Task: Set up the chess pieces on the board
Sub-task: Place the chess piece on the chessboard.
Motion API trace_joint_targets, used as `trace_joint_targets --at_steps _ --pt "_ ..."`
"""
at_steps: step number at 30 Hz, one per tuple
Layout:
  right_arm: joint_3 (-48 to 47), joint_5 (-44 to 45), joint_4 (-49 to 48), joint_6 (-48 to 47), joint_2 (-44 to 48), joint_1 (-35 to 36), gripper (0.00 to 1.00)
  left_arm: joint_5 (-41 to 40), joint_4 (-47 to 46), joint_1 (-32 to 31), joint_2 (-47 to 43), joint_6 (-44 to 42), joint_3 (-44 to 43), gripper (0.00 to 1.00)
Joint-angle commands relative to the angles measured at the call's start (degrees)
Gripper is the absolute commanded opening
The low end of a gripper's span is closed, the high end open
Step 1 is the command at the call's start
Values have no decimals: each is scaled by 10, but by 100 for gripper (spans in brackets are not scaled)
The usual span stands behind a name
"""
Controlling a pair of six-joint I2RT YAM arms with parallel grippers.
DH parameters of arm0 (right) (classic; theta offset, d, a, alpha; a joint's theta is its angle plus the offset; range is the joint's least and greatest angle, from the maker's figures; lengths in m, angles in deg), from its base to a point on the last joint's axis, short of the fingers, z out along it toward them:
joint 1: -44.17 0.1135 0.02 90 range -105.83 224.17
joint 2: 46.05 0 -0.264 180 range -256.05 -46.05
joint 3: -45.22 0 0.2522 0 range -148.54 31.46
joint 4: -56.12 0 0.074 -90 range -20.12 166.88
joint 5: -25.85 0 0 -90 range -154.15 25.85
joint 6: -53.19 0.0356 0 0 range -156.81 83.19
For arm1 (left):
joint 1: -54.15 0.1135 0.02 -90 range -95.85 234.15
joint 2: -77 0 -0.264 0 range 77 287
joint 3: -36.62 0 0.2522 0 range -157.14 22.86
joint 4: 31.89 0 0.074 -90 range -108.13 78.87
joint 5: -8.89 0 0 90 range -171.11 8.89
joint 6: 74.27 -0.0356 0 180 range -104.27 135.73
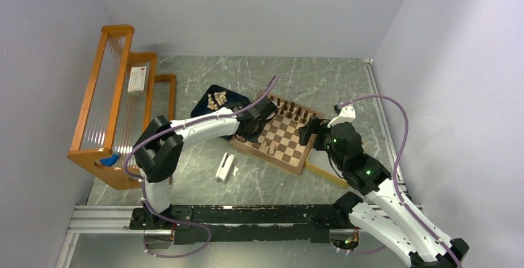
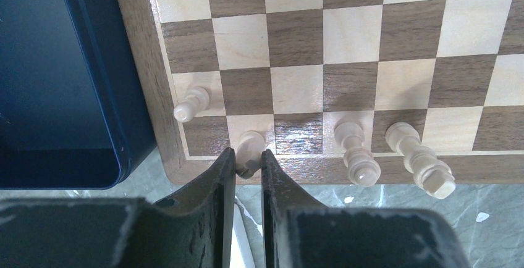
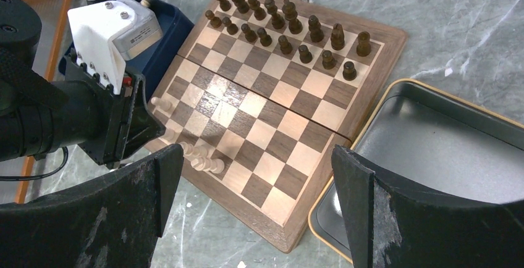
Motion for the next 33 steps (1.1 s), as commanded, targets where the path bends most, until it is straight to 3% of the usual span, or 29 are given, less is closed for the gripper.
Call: trace_joint_targets --at_steps 1,25,33 --pt "-2 1 -7 4 6 2 95 5 -5 2 15 9 4 16" --pt "4 -5 -14 4 5 2 94 -1 12 1 18 7 -29 44" --pt "3 -6 -23 1 -4 2 94 -2 19 1 11 0 -69 45"
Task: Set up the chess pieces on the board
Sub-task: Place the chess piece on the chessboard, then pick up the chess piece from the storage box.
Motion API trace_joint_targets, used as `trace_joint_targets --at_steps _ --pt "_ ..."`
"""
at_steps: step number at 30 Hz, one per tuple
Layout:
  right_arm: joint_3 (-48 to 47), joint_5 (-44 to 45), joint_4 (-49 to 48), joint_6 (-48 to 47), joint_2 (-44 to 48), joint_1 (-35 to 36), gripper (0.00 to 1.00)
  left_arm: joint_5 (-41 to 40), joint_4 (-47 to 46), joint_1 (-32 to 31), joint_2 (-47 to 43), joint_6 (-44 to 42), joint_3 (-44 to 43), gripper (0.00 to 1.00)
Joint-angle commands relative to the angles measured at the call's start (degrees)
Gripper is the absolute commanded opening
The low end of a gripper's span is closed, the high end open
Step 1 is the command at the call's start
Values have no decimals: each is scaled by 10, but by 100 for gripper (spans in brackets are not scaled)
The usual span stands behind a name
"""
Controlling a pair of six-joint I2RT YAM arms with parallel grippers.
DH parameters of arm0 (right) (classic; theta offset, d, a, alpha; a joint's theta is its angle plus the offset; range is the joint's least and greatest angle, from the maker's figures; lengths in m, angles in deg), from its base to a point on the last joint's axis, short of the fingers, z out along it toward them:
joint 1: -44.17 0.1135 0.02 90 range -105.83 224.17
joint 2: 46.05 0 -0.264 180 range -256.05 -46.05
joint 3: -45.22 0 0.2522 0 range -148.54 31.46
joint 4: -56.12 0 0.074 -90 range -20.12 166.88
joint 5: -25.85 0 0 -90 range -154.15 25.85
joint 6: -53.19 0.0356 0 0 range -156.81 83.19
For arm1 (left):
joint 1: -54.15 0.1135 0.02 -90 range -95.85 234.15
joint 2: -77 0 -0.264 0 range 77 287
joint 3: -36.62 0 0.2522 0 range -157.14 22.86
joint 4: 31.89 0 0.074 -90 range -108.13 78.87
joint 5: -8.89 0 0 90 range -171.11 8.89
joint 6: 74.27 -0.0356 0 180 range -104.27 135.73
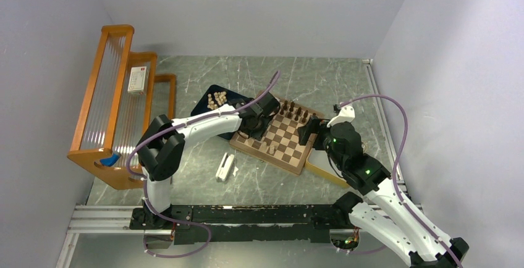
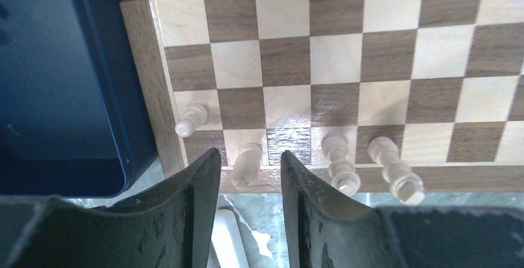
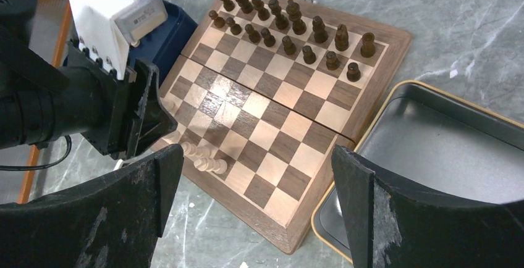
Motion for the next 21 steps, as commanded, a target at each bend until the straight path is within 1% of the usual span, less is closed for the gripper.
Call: trace_joint_targets --at_steps 1,5,9,13,16,21 --pt "2 -2 -19 2 -4 3 94 1 3 1 -8 -3 -40 45" --pt "1 -3 -23 4 -7 2 94 -9 9 3 -14 -7 -69 45" --pt "-2 -5 -27 1 -10 2 95 -18 26 20 -15 -20 -106 43" --pt "-6 -6 -30 -1 -17 2 94 -7 23 56 -27 -29 -115 41" --pt "-1 -5 -37 -3 -21 2 94 3 15 94 -37 -37 -111 40" --pt "-2 -6 -39 -7 -30 3 94 -7 11 149 -40 -53 -113 39"
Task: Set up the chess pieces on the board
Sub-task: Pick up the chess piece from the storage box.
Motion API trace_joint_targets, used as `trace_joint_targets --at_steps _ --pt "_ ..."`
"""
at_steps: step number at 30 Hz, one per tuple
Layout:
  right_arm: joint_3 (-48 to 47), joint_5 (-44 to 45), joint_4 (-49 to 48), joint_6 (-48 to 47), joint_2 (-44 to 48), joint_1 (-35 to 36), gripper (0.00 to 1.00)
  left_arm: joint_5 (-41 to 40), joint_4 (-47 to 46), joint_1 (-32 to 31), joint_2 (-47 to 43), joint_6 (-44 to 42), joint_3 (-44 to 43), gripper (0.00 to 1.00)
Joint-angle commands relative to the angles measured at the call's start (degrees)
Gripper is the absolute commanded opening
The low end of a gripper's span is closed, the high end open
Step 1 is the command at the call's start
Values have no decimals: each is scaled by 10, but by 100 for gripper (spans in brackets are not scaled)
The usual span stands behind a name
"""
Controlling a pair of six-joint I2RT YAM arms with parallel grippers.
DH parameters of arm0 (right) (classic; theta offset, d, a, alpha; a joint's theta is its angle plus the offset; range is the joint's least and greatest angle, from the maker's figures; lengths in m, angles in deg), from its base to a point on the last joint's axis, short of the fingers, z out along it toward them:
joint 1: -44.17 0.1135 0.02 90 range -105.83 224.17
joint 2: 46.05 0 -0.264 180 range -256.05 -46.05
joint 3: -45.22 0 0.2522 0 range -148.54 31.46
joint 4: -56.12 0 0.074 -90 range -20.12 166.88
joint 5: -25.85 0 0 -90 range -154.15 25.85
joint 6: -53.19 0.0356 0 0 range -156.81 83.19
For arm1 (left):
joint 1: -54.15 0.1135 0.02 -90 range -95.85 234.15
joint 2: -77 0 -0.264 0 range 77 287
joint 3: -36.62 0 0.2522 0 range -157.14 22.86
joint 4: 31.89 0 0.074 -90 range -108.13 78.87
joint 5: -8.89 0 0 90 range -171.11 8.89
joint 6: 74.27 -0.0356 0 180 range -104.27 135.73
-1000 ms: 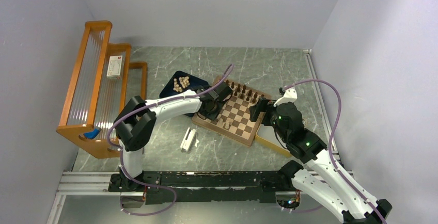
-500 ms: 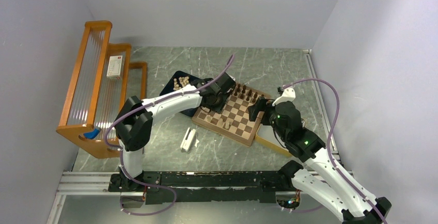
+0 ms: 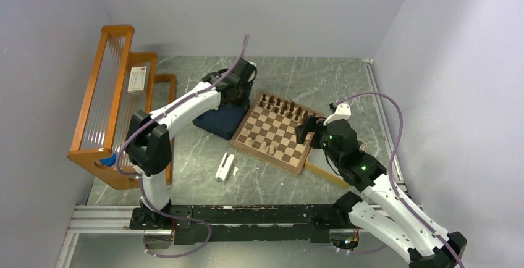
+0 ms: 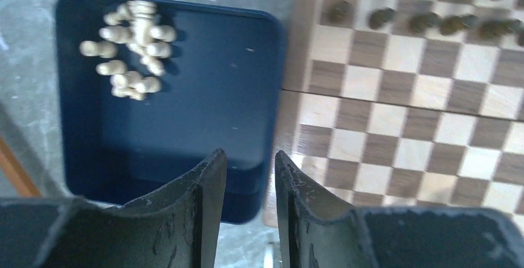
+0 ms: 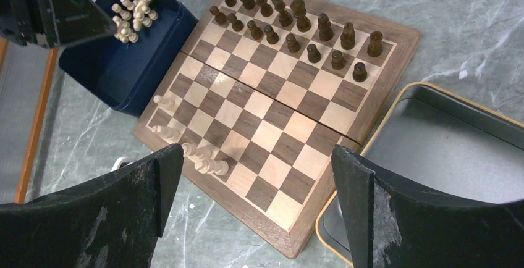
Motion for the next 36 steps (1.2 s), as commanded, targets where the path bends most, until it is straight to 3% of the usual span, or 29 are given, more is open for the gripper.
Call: trace_joint_targets --at_steps 1,6,15,21,36 --pt "-1 2 -19 -7 -3 2 94 -5 -6 50 -22 -23 -12 39" --pt "-4 -2 -28 -12 -17 2 95 25 -18 113 -2 -24 -17 38" --pt "5 -13 -49 -13 -24 2 94 68 -16 174 55 -24 -62 38" --pt "1 -5 -46 -15 -37 2 95 86 7 182 87 -42 -81 37" --pt "7 -12 -61 -14 -52 2 95 99 -16 209 125 -55 -38 33"
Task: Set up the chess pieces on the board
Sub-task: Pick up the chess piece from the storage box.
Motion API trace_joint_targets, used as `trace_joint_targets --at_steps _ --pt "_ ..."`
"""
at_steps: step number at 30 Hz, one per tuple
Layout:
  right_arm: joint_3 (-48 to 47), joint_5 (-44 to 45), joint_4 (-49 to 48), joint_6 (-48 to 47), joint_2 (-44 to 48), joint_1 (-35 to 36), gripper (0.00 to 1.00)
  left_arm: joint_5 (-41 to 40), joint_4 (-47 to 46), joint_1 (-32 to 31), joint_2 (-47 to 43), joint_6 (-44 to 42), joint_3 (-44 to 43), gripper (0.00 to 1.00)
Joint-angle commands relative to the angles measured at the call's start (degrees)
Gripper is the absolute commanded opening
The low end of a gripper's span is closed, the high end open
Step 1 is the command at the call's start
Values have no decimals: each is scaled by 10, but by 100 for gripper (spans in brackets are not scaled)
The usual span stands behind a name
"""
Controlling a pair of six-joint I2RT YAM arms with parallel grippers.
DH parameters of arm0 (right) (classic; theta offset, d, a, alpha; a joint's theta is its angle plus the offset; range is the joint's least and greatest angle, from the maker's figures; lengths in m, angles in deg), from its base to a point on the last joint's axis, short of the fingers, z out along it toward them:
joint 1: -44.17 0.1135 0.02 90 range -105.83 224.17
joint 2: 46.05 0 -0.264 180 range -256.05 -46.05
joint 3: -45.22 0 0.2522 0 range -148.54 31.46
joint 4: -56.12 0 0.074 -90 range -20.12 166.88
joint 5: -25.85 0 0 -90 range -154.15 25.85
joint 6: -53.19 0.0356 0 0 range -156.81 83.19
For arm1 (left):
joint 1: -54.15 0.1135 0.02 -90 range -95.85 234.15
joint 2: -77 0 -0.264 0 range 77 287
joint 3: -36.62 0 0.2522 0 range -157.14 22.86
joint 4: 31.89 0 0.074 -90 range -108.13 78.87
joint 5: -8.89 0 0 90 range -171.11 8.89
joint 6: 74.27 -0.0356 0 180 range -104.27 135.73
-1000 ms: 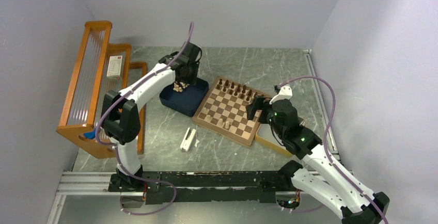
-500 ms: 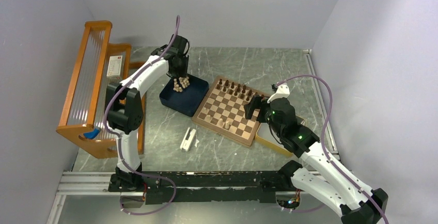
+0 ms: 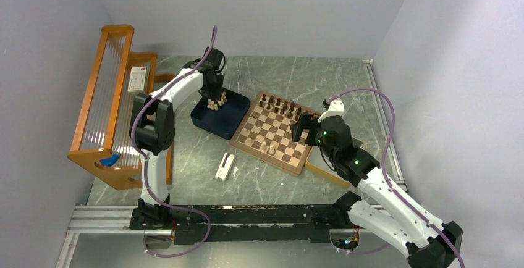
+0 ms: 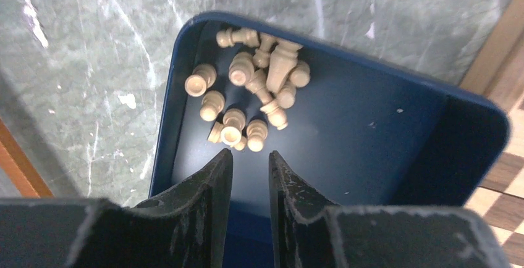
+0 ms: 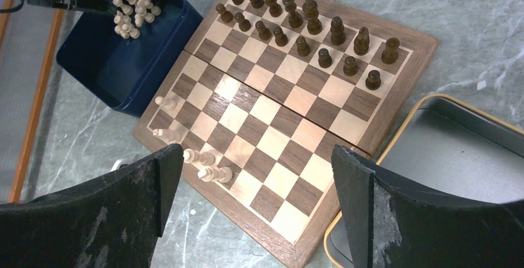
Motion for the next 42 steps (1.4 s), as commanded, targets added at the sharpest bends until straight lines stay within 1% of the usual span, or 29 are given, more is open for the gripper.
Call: trace_joint_targets --at_steps 1,18,24,32,36,42 --pt "6 1 -17 -3 -4 2 95 22 -15 14 4 -11 23 32" --pt "0 4 -20 -5 -16 2 95 51 -32 16 35 -18 30 30" --pt "-1 4 -21 -5 -14 2 95 45 -22 16 57 -23 10 28" --pt "4 3 -19 -3 -11 2 95 40 -25 16 52 -25 17 27" --pt "7 4 -20 -2 -8 2 95 44 -23 16 58 -26 14 23" --pt "11 6 -20 -3 -8 2 95 43 -21 16 53 -27 11 23"
